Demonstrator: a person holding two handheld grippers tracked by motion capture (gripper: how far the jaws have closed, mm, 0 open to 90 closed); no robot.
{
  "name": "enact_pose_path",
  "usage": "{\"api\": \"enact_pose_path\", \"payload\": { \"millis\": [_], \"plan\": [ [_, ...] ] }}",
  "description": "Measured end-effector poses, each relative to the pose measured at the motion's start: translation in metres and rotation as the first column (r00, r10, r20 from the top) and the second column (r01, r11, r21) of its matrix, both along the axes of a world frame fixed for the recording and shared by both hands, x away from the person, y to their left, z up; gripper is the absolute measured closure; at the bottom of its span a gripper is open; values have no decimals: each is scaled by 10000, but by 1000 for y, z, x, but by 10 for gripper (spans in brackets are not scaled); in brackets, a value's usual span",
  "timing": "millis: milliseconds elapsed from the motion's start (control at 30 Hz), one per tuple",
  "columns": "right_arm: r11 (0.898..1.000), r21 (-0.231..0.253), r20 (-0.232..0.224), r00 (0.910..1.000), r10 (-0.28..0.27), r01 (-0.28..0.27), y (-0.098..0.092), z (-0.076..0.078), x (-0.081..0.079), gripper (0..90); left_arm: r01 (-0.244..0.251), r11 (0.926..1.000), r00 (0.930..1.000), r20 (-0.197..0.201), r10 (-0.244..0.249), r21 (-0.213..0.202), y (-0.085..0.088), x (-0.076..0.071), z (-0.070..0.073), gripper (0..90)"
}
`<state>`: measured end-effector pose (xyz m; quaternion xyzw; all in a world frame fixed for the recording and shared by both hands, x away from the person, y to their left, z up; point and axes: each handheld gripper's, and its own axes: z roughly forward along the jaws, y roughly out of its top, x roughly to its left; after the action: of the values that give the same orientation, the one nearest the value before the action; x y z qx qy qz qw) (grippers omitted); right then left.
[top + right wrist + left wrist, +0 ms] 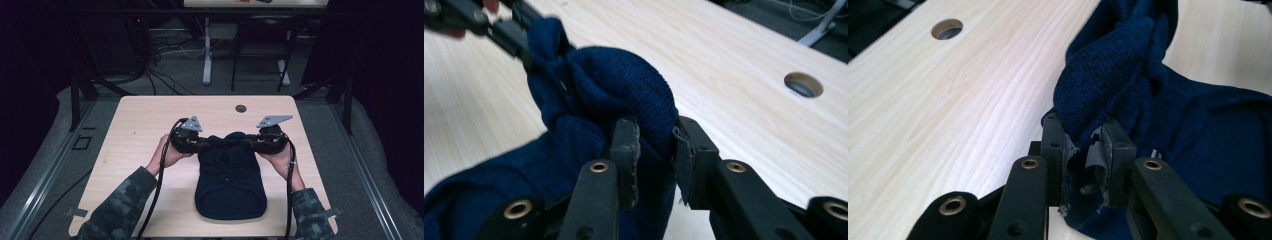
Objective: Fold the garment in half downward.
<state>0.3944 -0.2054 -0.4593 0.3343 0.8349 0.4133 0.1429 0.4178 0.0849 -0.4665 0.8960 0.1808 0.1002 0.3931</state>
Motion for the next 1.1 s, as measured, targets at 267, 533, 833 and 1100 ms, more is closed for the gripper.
{"api": "enact_pose_path", "payload": {
  "millis": [267,533,833,1100],
  "plan": [
    [9994,-319,-302,9995,85,-95,-5,-10,-8,660,6,9998,9989,462,-16,221,-5,-7,1,760],
    [9983,-550,-441,9989,149,-173,-7,-16,-16,670,184,9996,9992,337,-192,224,-5,-13,0,743],
    [9960,-843,-356,9991,250,-279,-8,-20,-26,741,344,9994,9994,12,-344,-1,-6,-21,-2,732],
    [9943,-983,-452,9983,377,-421,-11,-27,-36,742,503,9982,9978,-422,-516,-325,-6,-31,-11,723]
  ]
}}
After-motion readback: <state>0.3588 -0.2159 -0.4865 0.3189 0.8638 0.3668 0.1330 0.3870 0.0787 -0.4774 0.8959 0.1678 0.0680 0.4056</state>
